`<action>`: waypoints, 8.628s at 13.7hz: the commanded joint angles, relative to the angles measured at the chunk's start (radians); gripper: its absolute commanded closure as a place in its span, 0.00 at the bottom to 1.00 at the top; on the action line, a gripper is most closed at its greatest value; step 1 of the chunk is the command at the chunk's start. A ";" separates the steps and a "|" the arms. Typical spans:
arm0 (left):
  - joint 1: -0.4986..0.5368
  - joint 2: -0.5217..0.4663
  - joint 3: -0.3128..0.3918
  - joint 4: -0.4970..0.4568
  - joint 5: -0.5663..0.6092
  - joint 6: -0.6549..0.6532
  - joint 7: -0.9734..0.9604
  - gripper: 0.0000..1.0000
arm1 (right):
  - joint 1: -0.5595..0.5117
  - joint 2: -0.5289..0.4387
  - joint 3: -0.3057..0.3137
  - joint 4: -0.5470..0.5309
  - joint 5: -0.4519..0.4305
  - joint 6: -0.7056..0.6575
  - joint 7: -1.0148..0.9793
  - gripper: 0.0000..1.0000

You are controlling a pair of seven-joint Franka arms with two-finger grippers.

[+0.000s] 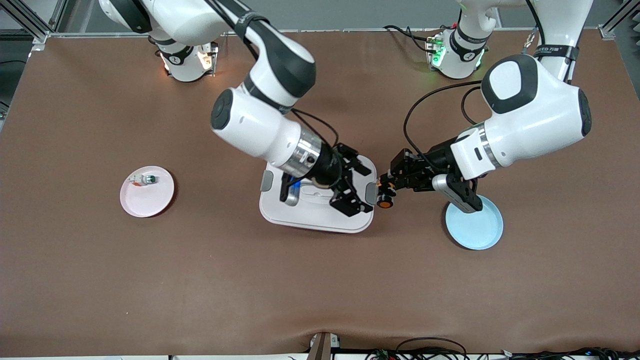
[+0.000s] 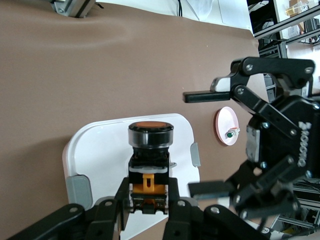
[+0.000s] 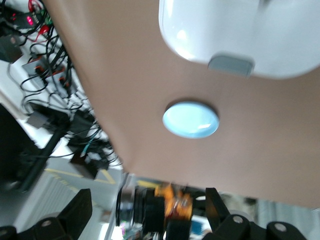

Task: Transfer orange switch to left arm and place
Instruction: 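Open the right gripper and pull both grippers apart, then carry the switch with the left gripper over the blue plate, then lower the switch with the left gripper onto the blue plate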

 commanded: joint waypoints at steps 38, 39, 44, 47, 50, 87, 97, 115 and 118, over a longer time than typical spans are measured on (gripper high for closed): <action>0.290 -0.155 0.001 0.171 0.641 -0.629 -1.541 1.00 | -0.578 -0.130 0.001 -0.018 -0.685 -1.443 -1.619 0.00; 0.290 -0.155 0.001 0.162 0.654 -0.617 -1.564 1.00 | -0.579 -0.130 0.001 -0.018 -0.685 -1.435 -1.619 0.00; 0.292 -0.165 0.001 0.073 0.660 -0.496 -1.700 1.00 | -0.576 -0.146 0.002 -0.018 -0.684 -1.365 -1.751 0.00; 0.292 -0.165 -0.002 0.014 0.700 -0.428 -1.747 1.00 | -0.565 -0.149 0.007 -0.004 -0.688 -1.362 -1.851 0.00; 0.293 -0.168 -0.002 -0.057 0.711 -0.345 -1.759 1.00 | -0.578 -0.147 0.009 -0.004 -0.682 -1.365 -1.860 0.00; 0.280 0.258 0.004 -0.260 0.981 0.293 -1.934 1.00 | -0.616 -0.535 0.013 -0.364 -0.667 -1.060 -1.643 0.00; 0.280 0.289 0.012 -0.261 0.991 0.315 -1.934 1.00 | -0.622 -0.595 0.010 -0.415 -0.634 -1.011 -1.610 0.00; 0.290 0.332 0.018 -0.260 1.087 0.338 -1.968 0.33 | -0.614 -0.770 0.012 -0.591 -0.661 -0.869 -1.649 0.00; 0.287 0.327 0.017 -0.258 1.085 0.338 -1.971 0.00 | -0.619 -0.779 0.009 -0.590 -0.648 -0.879 -1.635 0.00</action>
